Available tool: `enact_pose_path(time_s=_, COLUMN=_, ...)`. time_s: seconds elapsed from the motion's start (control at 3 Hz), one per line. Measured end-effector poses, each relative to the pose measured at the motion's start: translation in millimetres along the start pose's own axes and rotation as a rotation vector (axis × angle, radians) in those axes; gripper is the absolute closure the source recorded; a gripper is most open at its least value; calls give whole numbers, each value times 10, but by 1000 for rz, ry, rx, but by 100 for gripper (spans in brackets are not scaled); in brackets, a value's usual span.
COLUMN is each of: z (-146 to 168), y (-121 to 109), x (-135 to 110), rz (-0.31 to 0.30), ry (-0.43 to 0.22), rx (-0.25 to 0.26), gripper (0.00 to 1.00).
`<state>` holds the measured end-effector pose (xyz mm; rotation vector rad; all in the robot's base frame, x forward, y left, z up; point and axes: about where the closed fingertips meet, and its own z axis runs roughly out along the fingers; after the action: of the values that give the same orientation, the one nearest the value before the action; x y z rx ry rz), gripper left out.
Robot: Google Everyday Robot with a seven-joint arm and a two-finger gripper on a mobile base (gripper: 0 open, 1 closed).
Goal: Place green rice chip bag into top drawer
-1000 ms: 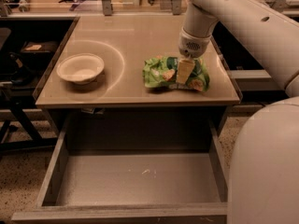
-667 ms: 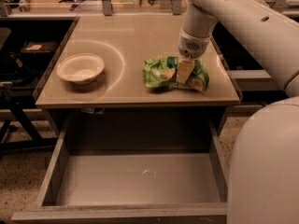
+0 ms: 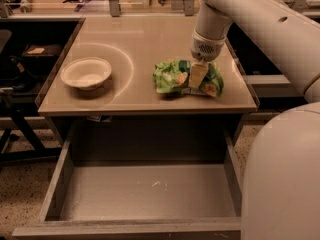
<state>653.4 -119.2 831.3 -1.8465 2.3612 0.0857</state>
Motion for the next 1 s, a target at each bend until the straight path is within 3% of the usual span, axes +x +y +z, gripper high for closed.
enact_pose_path(time_s=0.33, z=-135, y=192, x=139, rz=10, ry=-50, rx=11, gripper=100)
enact_pose_path(time_s=1.0, z=-344, y=914, x=645, rz=50, ry=-147, rx=80, gripper=100)
